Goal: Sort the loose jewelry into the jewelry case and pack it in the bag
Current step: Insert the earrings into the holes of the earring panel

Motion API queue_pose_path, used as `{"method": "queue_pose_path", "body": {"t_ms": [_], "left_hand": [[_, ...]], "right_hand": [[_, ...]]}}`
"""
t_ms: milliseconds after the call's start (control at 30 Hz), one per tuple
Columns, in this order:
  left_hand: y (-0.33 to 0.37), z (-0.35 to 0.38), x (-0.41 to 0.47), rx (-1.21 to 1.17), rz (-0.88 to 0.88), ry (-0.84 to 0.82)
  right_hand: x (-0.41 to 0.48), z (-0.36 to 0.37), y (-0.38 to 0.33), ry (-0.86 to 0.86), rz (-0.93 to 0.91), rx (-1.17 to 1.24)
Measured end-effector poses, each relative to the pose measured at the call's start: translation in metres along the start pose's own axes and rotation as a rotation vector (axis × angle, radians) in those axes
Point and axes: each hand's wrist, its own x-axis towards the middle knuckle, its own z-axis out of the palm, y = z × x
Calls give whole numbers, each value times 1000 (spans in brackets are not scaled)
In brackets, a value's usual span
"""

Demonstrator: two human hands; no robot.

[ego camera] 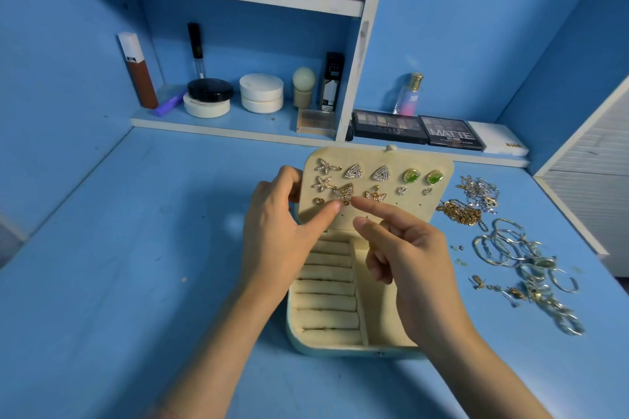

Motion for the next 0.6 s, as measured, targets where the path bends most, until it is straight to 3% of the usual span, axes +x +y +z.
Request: {"method": "queue_pose_path", "body": {"t_ms": [200,333,600], "left_hand": [[0,0,0,-3,-15,-4],[0,1,0,-18,-17,1],[-4,2,1,-29,-28,13]], "right_hand": [[0,-10,1,5,-38,-45],[2,-27,-1,60,-157,-81],[36,-94,-10,128,-298,-411]]}}
